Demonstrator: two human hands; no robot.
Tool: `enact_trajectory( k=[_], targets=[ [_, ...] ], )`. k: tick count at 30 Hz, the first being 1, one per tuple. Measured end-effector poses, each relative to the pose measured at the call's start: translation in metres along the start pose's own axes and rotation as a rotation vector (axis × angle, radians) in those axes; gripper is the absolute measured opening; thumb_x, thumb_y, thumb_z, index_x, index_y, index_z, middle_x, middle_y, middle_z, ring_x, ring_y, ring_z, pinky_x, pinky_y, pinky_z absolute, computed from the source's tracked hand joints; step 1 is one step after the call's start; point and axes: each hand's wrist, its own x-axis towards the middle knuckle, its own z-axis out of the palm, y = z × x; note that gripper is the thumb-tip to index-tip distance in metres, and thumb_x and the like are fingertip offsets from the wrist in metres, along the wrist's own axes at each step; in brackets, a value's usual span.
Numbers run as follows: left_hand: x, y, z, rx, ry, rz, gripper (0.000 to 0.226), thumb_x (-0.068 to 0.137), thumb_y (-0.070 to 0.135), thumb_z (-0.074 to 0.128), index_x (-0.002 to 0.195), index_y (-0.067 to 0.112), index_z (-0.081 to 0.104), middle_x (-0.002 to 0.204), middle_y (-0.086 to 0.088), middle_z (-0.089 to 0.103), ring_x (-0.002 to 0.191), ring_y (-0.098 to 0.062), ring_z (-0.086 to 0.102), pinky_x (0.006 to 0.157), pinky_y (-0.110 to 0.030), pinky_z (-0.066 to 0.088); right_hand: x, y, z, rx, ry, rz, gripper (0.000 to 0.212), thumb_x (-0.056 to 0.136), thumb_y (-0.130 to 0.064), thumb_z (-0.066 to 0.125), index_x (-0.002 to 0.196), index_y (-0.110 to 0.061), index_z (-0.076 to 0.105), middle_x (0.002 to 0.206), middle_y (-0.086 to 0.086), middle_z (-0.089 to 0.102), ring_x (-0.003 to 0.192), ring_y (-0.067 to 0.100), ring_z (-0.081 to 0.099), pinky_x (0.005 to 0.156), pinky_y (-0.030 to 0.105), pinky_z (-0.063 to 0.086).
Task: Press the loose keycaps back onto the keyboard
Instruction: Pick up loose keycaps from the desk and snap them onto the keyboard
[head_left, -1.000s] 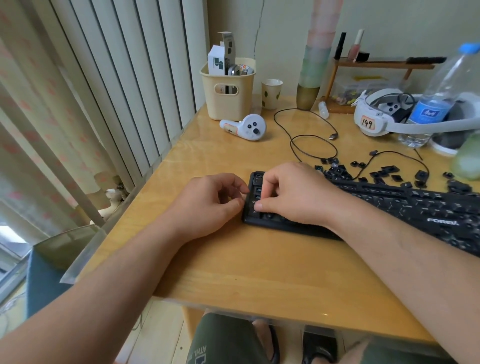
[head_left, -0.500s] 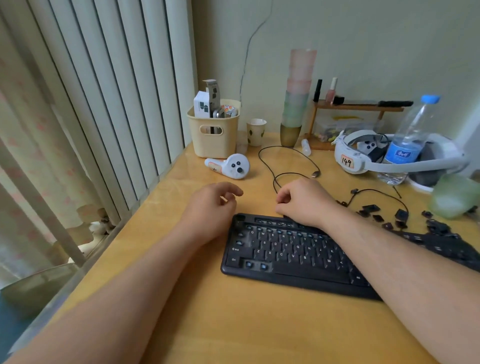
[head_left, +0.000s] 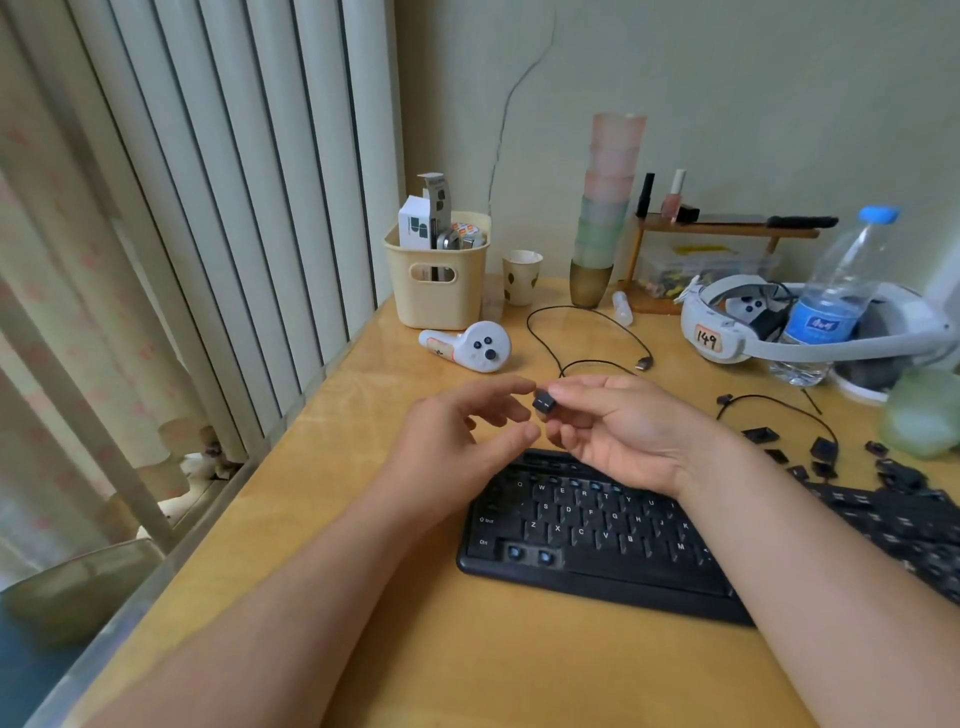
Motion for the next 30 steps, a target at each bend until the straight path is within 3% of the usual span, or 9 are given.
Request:
enact_trajectory(
  k=[8,16,19,22,27,30],
  targets=[
    [0.001,-0.001,0.002,-0.071,0.073,0.064,0.025,0.082,0.027,0.088,0.102,0.033,0.072,0.084,0.015,0.076,0.084,-0.003,0.068,0.080,-0.014,0.042,-0.007,0.005,0.007,0.017,-0.068,-0.009,0.017,0.092,-0.009,0.065,0.106,-0.004,0.071,0.097,0.015,0.073,0.080,0.016,0.067,0.061,0.017,0.052],
    [-0.001,-0.002,0.002,-0.055,0.087,0.099,0.028,0.079,0.028,0.090,0.099,0.034,0.072,0.087,0.016,0.075,0.086,-0.007,0.068,0.082,-0.019,0.045,-0.014,0.009,0.011,-0.002,-0.057,-0.035,0.017,0.094,-0.009,0.064,0.109,-0.003,0.068,0.094,0.013,0.075,0.077,0.014,0.067,0.063,0.019,0.050],
    [-0.002,-0.002,0.002,-0.044,0.103,0.098,0.029,0.075,0.031,0.093,0.093,0.035,0.071,0.088,0.018,0.074,0.085,-0.003,0.065,0.081,-0.016,0.044,-0.018,0.013,0.014,0.020,-0.038,-0.073,0.011,0.098,-0.005,0.060,0.106,-0.005,0.068,0.092,0.010,0.077,0.076,0.015,0.068,0.073,0.023,0.048],
    [-0.002,-0.001,0.001,-0.006,0.126,0.100,0.025,0.077,0.029,0.092,0.091,0.039,0.073,0.090,0.022,0.074,0.085,-0.002,0.063,0.079,-0.014,0.042,-0.020,0.017,0.018,0.017,-0.037,-0.137,0.013,0.098,-0.001,0.061,0.103,-0.009,0.070,0.100,0.013,0.075,0.079,0.016,0.069,0.073,0.023,0.052],
    [-0.003,-0.005,-0.003,0.055,0.119,0.088,0.023,0.082,0.031,0.087,0.100,0.042,0.078,0.095,0.027,0.074,0.091,-0.002,0.062,0.079,-0.009,0.041,-0.022,0.020,0.015,-0.240,0.030,-0.343,0.014,0.095,0.000,0.067,0.101,-0.013,0.072,0.090,0.011,0.077,0.084,0.023,0.071,0.075,0.029,0.055],
    [-0.002,-0.008,-0.004,0.070,0.088,0.063,0.024,0.085,0.032,0.086,0.107,0.038,0.079,0.094,0.026,0.075,0.089,-0.001,0.063,0.078,-0.009,0.043,-0.024,0.021,0.012,-0.484,0.120,-0.440,0.018,0.095,-0.003,0.070,0.103,-0.019,0.074,0.091,0.004,0.080,0.084,0.018,0.076,0.074,0.027,0.057]
  ],
)
